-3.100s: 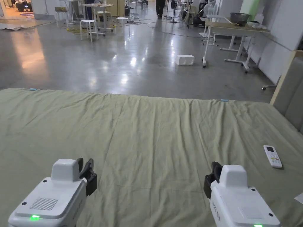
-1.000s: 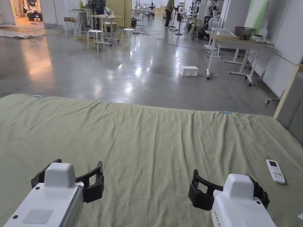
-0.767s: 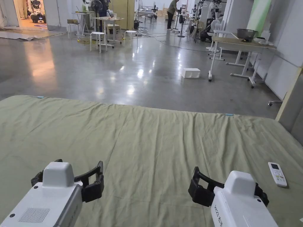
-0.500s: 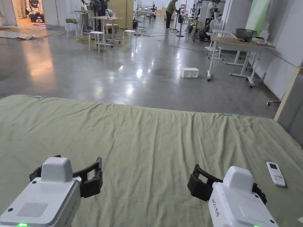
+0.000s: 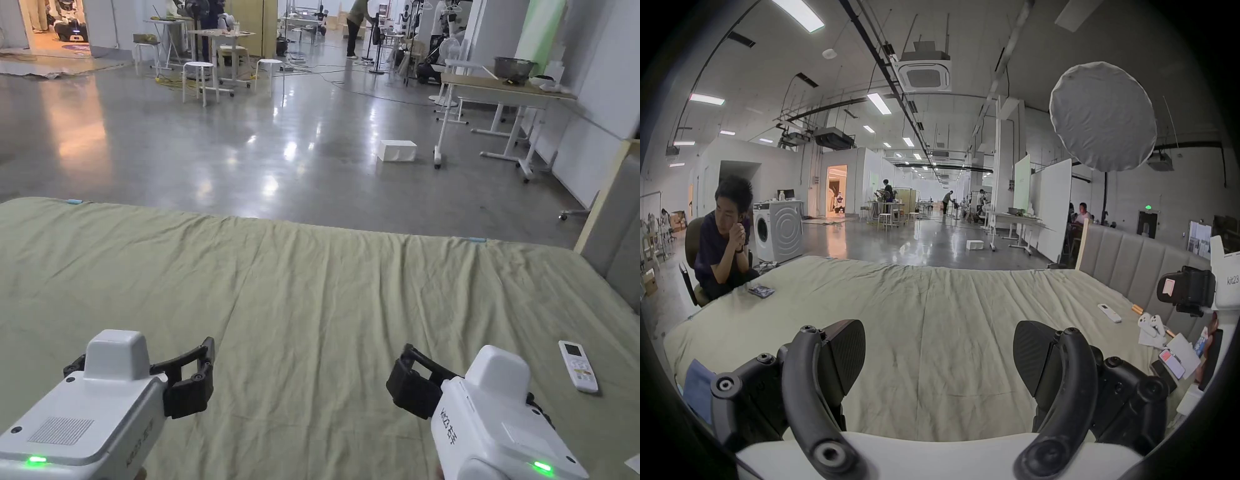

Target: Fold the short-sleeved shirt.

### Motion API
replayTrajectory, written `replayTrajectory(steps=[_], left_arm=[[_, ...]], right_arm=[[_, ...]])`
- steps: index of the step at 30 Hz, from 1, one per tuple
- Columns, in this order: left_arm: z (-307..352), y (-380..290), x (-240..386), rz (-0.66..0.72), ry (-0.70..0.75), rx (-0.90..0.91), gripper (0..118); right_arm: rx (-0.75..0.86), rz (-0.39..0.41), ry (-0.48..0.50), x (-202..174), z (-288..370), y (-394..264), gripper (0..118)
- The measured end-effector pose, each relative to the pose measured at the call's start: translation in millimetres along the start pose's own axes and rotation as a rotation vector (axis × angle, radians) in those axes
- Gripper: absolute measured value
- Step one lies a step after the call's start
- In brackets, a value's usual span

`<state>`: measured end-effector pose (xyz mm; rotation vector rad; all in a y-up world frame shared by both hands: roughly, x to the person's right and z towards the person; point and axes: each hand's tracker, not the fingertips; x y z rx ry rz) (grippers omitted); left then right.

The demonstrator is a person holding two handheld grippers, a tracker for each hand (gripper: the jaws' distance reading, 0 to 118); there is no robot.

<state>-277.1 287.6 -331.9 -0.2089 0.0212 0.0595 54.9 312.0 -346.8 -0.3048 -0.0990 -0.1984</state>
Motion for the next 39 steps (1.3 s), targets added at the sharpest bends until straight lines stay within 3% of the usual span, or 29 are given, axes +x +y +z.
replayTrajectory(steps=[6, 15, 39], left_arm=[[0.4, -0.5, -4.4, 0.033, -0.004, -0.008, 94], [1.4, 2.4, -2.1, 0.042, -0.009, 0.011, 94], [10.6, 2.6, 3.6, 0.024, -0.05, 0.005, 94]], right_arm=[[-0.029, -0.03, -0.007, -2.0, 0.6, 6.9, 118], [-0.063, 0.079, -0.088, -13.0, -6.4, 4.2, 118], [-0.117, 0.021, -0.006, -2.8, -10.2, -7.4, 118]])
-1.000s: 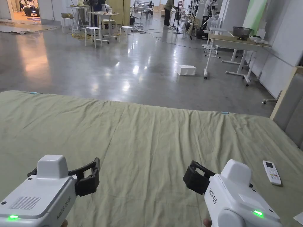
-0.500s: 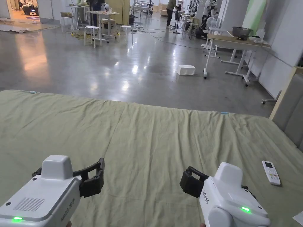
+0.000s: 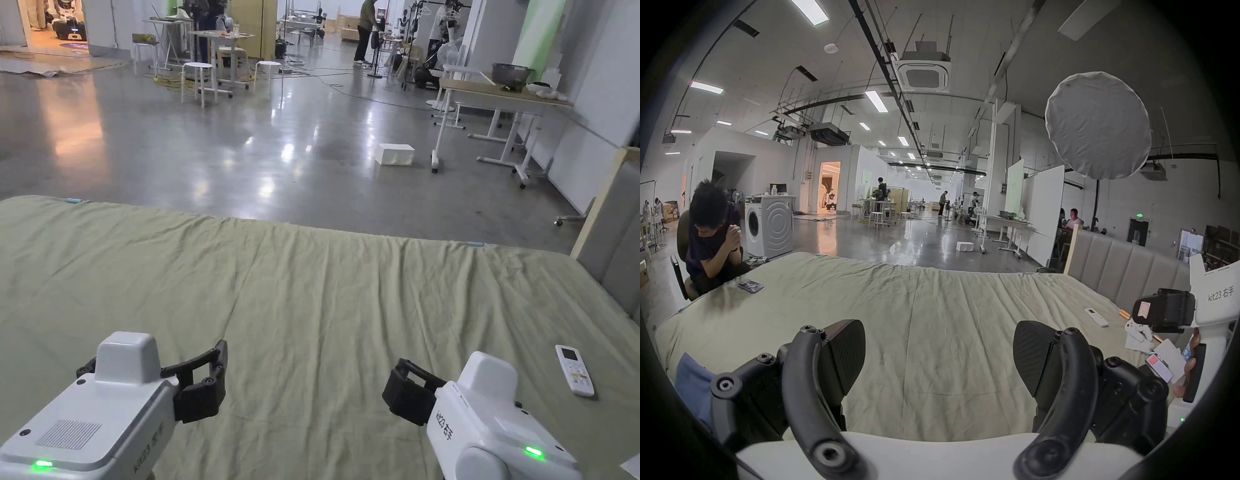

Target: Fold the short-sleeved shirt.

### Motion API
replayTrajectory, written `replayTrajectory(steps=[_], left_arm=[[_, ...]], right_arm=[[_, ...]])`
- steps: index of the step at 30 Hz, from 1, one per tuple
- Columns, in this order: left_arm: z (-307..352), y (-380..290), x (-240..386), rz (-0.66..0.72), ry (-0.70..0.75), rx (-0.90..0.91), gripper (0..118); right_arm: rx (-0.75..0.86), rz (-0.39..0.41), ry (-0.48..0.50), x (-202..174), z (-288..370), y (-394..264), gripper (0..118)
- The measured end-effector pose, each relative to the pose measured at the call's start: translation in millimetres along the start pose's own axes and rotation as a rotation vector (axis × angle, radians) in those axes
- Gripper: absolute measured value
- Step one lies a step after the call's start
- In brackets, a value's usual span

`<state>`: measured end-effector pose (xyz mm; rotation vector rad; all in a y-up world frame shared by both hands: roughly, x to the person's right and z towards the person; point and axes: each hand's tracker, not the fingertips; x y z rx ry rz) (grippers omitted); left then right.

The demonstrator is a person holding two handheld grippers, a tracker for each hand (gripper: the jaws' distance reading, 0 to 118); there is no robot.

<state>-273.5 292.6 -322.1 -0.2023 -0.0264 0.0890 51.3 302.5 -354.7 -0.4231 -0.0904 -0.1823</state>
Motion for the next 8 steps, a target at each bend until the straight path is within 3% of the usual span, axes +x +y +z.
replayTrajectory(steps=[5, 8], left_arm=[[1.7, -1.6, 3.6, -0.002, -0.006, -0.005, 94], [2.2, -3.3, 5.1, -0.009, -0.006, -0.005, 94]], right_arm=[[0.011, 0.032, -0.028, -0.3, 2.4, -12.3, 118], [-0.016, 0.009, -0.028, 2.4, 1.5, -18.3, 118]])
